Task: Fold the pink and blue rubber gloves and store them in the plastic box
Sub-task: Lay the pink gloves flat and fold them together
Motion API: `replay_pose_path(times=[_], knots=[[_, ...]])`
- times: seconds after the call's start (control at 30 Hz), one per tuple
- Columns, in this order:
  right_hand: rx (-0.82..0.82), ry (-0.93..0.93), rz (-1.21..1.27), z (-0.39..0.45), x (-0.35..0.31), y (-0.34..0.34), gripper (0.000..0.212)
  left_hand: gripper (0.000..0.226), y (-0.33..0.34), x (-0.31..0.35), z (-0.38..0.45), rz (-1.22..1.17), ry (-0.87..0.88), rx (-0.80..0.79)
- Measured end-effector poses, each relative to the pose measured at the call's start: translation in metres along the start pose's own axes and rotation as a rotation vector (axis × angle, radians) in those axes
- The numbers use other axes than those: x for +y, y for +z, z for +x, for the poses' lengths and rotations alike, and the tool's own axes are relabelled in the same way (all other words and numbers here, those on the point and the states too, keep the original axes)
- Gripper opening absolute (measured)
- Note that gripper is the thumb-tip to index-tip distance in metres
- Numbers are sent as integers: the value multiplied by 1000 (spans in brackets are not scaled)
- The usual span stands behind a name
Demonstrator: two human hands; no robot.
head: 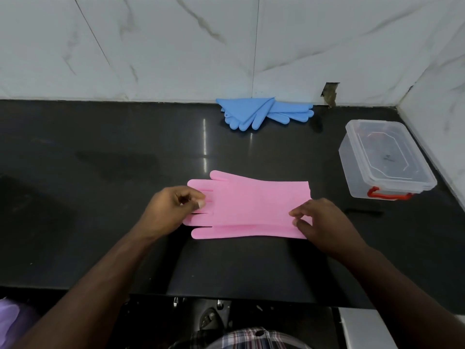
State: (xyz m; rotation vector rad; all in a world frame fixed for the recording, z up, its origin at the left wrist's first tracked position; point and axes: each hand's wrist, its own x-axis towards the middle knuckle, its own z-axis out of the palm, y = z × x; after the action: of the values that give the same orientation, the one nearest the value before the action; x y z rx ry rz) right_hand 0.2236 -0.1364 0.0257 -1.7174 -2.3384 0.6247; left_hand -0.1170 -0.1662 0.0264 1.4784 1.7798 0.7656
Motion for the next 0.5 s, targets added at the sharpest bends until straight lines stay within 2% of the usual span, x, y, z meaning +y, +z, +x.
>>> replay_pose_path(times=[0.07, 0.13, 0.23, 0.33, 0.37, 0.43, 0.5], knots=[[67, -6, 24, 8, -2, 0, 19, 12, -8, -10, 10, -51, -61, 149], [134, 18, 25, 22, 0, -1, 20, 13, -12, -18, 20, -73, -133, 205], [203, 195, 43, 48, 12, -3, 27, 9, -11, -22, 34, -22, -207, 200], [135, 356, 20, 58, 18, -5, 30, 11, -10, -19, 42, -3, -263, 157], [132, 339, 0, 56, 16, -5, 26, 11, -11, -18, 42, -9, -277, 143], [100, 176, -8, 46, 9, -3, 15, 9, -13, -17, 38, -22, -296, 115], [-25, -5, 27, 32, -1, 3, 11, 8, -13, -19, 30, -58, -309, 101]])
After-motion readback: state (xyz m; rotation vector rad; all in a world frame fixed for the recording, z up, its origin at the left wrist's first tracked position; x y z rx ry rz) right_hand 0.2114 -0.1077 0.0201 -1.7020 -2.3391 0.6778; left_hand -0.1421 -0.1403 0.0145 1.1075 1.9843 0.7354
